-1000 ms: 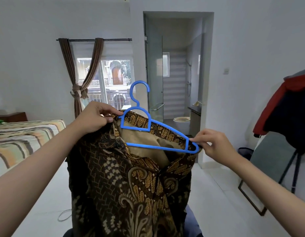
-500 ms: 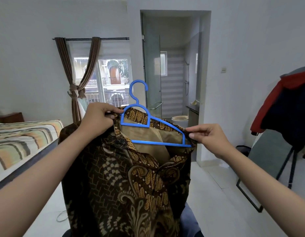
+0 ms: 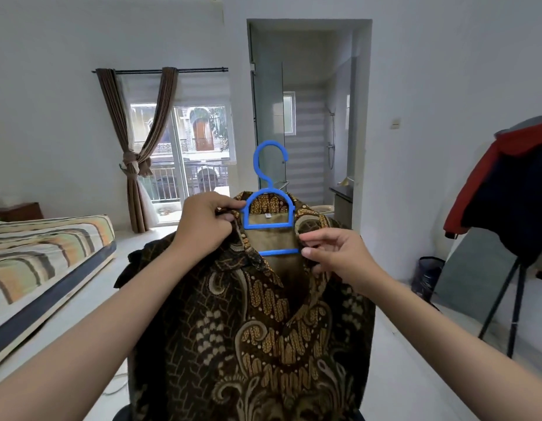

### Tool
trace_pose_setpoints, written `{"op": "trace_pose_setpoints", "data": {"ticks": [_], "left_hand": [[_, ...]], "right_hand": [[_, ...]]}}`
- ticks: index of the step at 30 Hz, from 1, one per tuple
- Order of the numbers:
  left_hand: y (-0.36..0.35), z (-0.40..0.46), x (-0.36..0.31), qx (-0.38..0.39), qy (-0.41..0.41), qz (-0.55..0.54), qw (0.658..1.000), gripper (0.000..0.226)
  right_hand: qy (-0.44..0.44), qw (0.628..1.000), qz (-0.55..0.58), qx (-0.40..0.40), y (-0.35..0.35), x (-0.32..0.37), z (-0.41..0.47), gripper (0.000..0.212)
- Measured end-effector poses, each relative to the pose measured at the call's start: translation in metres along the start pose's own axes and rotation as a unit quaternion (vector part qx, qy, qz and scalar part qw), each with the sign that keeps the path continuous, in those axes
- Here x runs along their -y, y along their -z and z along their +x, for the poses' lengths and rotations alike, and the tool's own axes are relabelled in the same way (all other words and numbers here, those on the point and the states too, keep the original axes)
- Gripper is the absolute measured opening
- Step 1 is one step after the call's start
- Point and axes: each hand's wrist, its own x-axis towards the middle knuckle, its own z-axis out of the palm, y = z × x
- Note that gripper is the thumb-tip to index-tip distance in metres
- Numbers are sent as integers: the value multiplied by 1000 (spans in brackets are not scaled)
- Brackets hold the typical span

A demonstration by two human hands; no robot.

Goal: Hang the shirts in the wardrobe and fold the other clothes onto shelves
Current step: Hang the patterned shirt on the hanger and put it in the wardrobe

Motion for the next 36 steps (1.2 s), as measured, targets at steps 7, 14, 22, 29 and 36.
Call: {"op": "trace_pose_setpoints", "data": {"ticks": [7, 14, 22, 29, 36], "left_hand": [[7, -6, -6, 32, 17, -53, 998, 44], [16, -10, -8, 64, -28, -96, 993, 57], [38, -14, -10, 139, 9, -136, 981, 25], [22, -23, -18, 34, 25, 14, 999, 30], [17, -28, -23, 4, 39, 92, 995, 11]], "right_hand": [[201, 948, -221, -110, 3, 20, 15, 23], [333, 858, -380, -93, 0, 43, 32, 22], [265, 918, -290, -55, -2, 57, 31, 16], [252, 924, -286, -39, -12, 55, 33, 16], [250, 922, -293, -46, -17, 52, 34, 16]]}}
